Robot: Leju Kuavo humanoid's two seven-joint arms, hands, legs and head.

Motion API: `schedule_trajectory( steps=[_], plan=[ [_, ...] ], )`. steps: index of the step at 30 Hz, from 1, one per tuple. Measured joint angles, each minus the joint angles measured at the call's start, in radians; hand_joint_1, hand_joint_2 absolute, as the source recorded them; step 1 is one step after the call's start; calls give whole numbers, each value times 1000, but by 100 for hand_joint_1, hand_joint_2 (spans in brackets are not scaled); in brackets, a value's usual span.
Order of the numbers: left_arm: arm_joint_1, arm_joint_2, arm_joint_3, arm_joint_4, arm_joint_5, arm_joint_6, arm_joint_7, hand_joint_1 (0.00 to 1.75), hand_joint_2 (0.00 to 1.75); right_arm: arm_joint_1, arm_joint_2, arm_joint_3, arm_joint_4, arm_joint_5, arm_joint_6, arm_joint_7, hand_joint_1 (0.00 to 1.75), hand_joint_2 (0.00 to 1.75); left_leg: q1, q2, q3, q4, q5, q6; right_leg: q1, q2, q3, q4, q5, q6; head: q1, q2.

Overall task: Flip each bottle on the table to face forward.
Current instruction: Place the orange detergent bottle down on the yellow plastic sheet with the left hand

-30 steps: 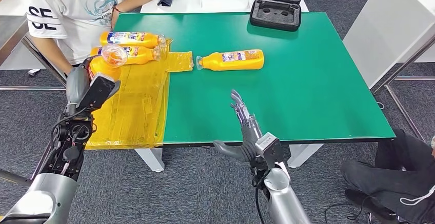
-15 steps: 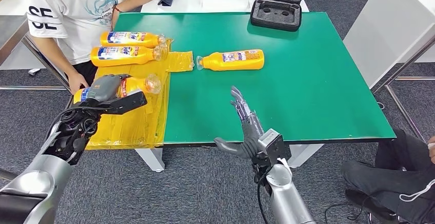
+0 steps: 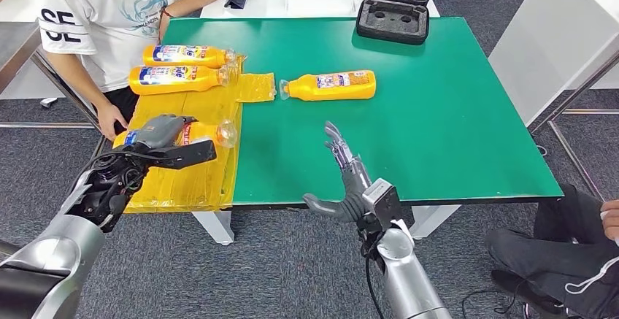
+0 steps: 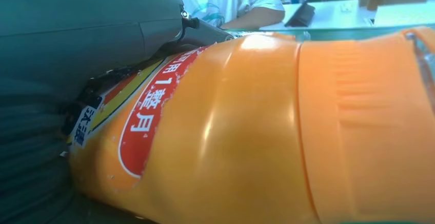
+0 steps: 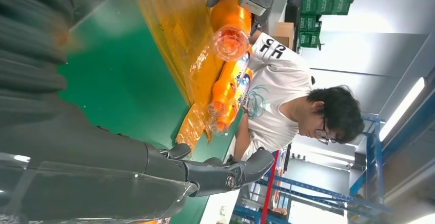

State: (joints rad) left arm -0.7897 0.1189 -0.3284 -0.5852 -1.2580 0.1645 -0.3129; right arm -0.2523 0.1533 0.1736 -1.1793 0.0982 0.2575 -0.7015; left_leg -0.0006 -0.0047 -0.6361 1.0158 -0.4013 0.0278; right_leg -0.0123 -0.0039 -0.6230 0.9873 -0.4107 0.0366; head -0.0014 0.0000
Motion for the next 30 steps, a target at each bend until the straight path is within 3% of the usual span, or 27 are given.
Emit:
schedule_trajectory(
  steps=[23,30],
  plan=[
    [5,-1,-40,70,-6,-111,-23,171,175,-64,10,1,99,25,2,0,0,175,0,0,0,0,0,0,0,0,0,0,0,0,0,0],
    [6,-1,-52,111,-21,-132,-20,162,175,-75,10,2,124,24,5,0,0,175,0,0,0,0,0,0,0,0,0,0,0,0,0,0]
  ],
)
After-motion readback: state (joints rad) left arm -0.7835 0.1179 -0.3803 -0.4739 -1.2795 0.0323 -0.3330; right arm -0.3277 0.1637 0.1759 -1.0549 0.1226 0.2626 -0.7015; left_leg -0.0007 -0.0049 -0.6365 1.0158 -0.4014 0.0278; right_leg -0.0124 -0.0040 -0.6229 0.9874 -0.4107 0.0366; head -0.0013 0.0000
